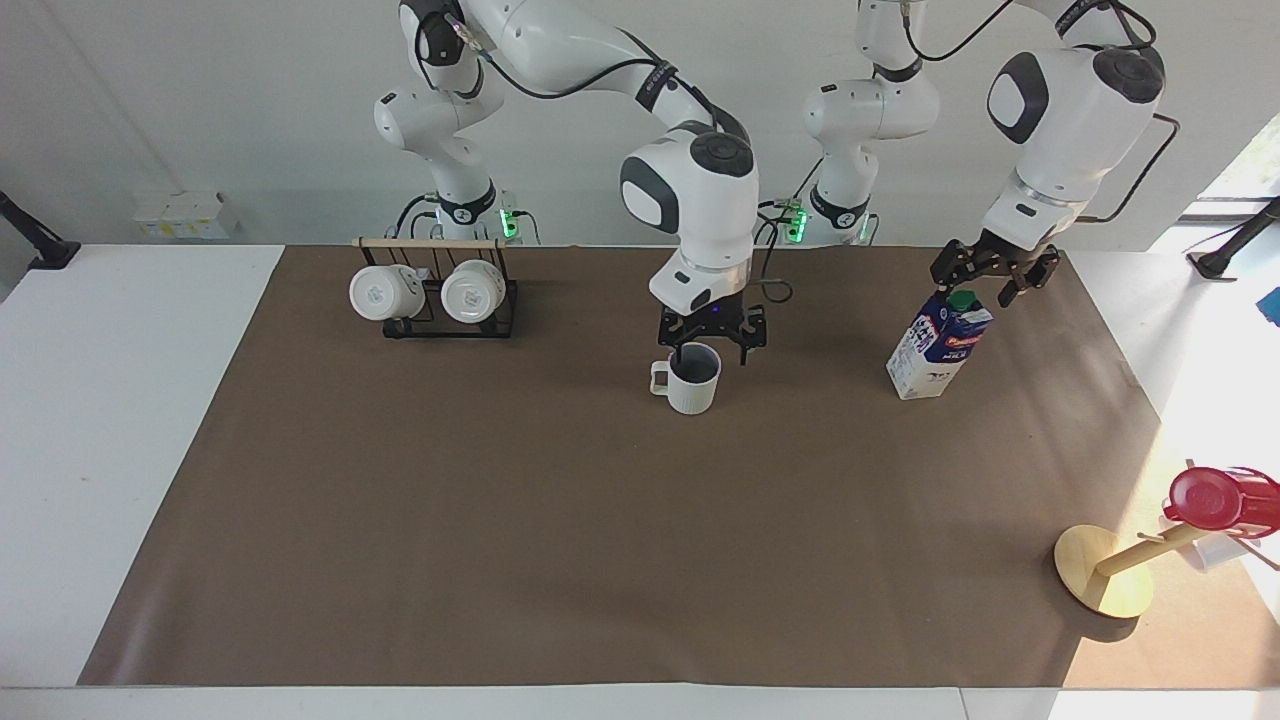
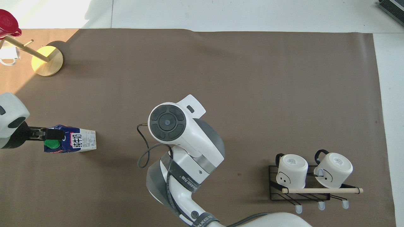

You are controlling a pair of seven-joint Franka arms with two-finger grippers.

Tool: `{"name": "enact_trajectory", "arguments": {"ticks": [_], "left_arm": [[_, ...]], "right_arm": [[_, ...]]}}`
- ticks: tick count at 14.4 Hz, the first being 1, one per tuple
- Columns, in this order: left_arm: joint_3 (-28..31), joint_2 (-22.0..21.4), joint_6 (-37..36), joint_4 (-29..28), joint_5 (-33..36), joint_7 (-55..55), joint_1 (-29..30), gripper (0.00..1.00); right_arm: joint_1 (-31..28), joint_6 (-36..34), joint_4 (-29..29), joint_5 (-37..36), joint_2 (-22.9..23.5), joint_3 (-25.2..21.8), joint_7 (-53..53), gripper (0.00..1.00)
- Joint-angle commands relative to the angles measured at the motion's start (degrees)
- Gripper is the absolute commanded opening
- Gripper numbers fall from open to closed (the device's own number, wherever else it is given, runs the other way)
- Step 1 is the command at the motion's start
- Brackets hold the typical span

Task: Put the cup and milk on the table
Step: 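Release the mug and withdraw the right gripper while the left gripper grasps the carton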

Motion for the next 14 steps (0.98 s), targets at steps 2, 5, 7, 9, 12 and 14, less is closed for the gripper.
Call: {"name": "enact_trajectory", "arguments": {"ticks": [2,5,7,9,12,14], "left_arm": [[-0.3,-2.7,5.2,-5.9,0.7,2.5,0.4,1.00],[-0.3,-2.8,7.7,-9.0,0.7,3.1,0.5,1.00],[-0.2,-2.8,7.9,-9.2,0.7,3.1,0.5,1.00],[-0.3,-2.8,7.9,-9.2,0.9,3.1,0.4,0.84],[-0.2,-2.7,7.8,-8.9,0.9,3.2,0.4,0.63],[-0.2,-2.2,7.3,-8.4,1.0,3.2,0.6,0.50]], "right_arm": [[-8.3,-4.1,-2.6,0.0,-8.9,0.8,-1.1,1.00],[-14.4,-6.9,-6.3,0.0,-14.6,0.7,-5.6,1.00],[-19.6,-7.9,-8.5,0.0,-18.2,0.8,-10.5,1.00],[-24.5,-10.7,-8.6,0.0,-19.7,0.7,-16.4,1.00],[-31.6,-13.0,-8.1,0.0,-21.7,0.7,-25.3,1.00],[-35.7,-13.8,-8.0,-0.1,-23.1,0.7,-33.2,1.00]]}}
